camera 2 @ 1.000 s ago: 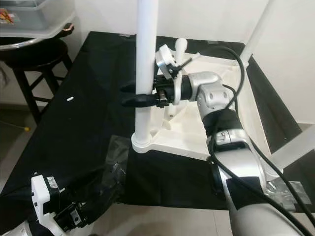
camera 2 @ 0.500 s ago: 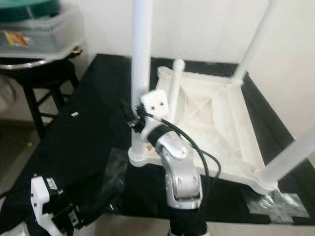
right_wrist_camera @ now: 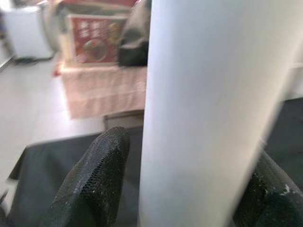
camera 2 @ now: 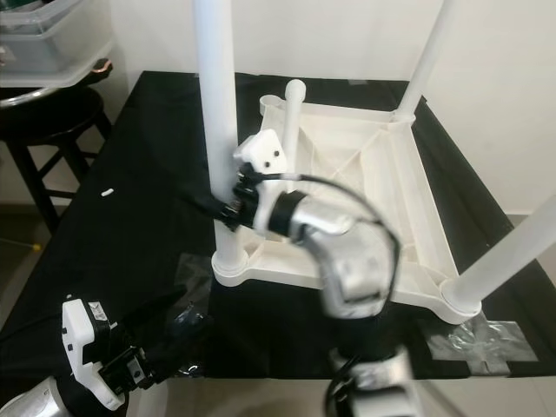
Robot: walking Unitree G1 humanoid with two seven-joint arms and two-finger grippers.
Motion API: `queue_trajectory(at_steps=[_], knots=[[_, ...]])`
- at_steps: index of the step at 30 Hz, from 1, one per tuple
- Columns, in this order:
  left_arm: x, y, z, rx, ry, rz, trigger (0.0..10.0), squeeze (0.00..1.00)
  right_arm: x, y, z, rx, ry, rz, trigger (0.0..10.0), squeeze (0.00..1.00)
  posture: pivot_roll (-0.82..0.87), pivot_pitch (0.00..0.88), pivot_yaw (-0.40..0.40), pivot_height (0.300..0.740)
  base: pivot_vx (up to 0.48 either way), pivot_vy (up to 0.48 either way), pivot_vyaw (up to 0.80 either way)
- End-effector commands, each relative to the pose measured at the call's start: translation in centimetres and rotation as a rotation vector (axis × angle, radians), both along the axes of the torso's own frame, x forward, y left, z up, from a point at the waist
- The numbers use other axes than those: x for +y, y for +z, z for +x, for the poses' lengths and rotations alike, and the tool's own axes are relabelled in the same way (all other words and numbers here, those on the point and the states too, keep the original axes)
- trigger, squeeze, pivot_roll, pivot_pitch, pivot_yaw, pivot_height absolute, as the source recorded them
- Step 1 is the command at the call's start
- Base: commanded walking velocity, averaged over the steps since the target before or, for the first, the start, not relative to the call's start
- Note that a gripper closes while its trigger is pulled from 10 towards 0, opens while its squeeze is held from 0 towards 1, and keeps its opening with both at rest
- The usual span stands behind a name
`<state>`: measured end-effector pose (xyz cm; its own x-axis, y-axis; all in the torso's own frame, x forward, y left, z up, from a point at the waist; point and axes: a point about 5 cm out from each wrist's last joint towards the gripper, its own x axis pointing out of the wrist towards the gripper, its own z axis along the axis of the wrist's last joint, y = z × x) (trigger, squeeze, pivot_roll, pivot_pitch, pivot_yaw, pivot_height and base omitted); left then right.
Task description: Building children table
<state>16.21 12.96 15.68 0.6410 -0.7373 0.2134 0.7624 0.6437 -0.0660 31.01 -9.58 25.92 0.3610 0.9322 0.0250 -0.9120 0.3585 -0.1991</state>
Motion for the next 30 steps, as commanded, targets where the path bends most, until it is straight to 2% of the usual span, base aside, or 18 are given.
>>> queue_trajectory(at_steps=[1, 2, 4, 6, 12, 18, 19, 20, 21, 30], knots=[[0.0, -0.1, -0.2, 0.003, -0.003, 0.010, 10.0, 0.00, -0.4, -0.1, 0.3, -0.006, 0.105, -0.033, 10.0, 0.00, 0.13, 0.126, -0.047, 0.740, 0.000, 0.000, 0.00], [0.0, -0.1, -0.3, 0.004, -0.003, 0.010, 10.0, 0.00, -0.9, 0.1, 1.2, -0.007, 0.150, -0.063, 10.0, 0.00, 0.14, 0.132, -0.049, 0.740, 0.000, 0.000, 0.00], [0.0, -0.1, -0.3, 0.004, -0.003, 0.010, 10.0, 0.00, -0.9, 0.1, 1.2, -0.007, 0.150, -0.063, 10.0, 0.00, 0.14, 0.132, -0.049, 0.740, 0.000, 0.000, 0.00], [0.1, 0.0, -0.6, 0.009, -0.003, 0.011, 10.0, 0.00, -1.4, 1.0, 2.7, -0.010, 0.226, -0.104, 10.0, 0.00, 0.16, 0.145, -0.053, 0.740, 0.000, 0.000, 0.00], [0.1, 0.1, -1.0, 0.019, -0.002, 0.014, 10.0, 0.00, -1.4, 3.2, 3.9, -0.026, 0.322, -0.071, 10.0, 0.00, 0.18, 0.158, -0.052, 0.740, 0.000, 0.000, 0.00], [0.2, 0.1, -1.3, 0.025, -0.004, 0.015, 10.0, 0.00, -1.7, 3.6, 4.7, -0.012, 0.400, -0.115, 10.0, 0.00, 0.19, 0.165, -0.056, 0.740, 0.000, 0.000, 0.00], [0.2, 0.2, -1.3, 0.026, -0.003, 0.016, 10.0, 0.00, -1.7, 3.7, 4.8, -0.008, 0.423, -0.118, 4.6, 0.00, 0.19, 0.165, -0.056, 0.740, 0.000, 0.000, 0.00], [0.2, 0.2, -1.3, 0.026, -0.003, 0.016, 10.0, 0.00, -1.7, 3.7, 4.8, -0.008, 0.423, -0.118, 4.6, 0.00, 0.19, 0.165, -0.056, 0.740, 0.000, 0.000, 0.00], [0.2, 0.2, -1.4, 0.027, -0.003, 0.016, 10.0, 0.00, -1.8, 3.7, 4.8, 0.003, 0.446, -0.115, 0.0, 0.00, 0.19, 0.166, -0.056, 0.740, 0.000, 0.000, 0.00], [0.2, 0.1, -1.3, 0.031, -0.003, 0.017, 10.0, 0.00, -2.5, 3.5, 4.8, -0.001, 0.445, -0.093, 0.0, 0.00, 0.17, 0.157, -0.050, 0.740, 0.000, 0.000, 0.00]])
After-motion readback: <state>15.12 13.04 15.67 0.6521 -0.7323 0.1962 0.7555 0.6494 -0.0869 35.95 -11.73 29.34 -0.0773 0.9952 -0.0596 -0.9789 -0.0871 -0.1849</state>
